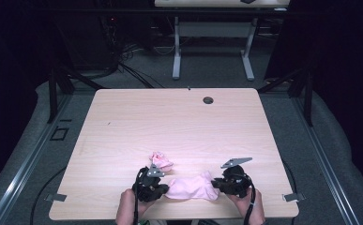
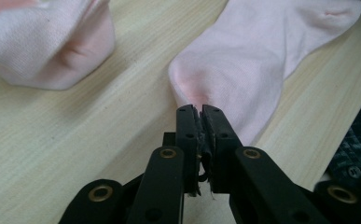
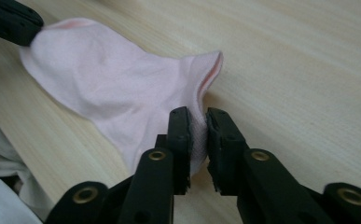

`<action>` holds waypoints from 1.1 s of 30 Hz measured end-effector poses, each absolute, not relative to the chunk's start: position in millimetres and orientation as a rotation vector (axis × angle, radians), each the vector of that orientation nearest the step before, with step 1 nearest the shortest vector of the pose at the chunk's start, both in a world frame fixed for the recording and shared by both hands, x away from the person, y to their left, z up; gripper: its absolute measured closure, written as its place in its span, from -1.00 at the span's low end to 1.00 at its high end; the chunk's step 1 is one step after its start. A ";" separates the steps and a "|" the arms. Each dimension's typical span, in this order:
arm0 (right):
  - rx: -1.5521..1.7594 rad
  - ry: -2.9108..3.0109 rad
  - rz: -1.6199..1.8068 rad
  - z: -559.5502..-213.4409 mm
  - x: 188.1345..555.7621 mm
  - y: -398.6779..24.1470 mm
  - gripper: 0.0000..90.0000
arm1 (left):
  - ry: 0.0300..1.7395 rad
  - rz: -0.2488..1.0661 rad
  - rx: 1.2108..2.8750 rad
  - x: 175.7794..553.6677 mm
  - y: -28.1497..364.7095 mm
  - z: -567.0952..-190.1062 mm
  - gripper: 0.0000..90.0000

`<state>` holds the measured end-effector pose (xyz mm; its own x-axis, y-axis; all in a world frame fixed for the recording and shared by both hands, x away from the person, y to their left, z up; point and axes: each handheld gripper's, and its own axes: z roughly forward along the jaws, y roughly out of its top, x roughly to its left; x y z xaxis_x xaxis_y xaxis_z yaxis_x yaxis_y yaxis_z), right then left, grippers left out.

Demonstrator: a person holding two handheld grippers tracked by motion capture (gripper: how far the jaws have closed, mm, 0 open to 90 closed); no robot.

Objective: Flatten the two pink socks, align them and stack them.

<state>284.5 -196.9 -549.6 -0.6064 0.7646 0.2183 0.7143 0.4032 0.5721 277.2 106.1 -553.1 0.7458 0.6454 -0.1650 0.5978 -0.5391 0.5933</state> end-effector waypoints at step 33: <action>0.961 2.646 1.066 -534.2 349.1 -76.8 -0.07 | 1.100 0.069 2.269 407.7 150.3 -522.8 0.01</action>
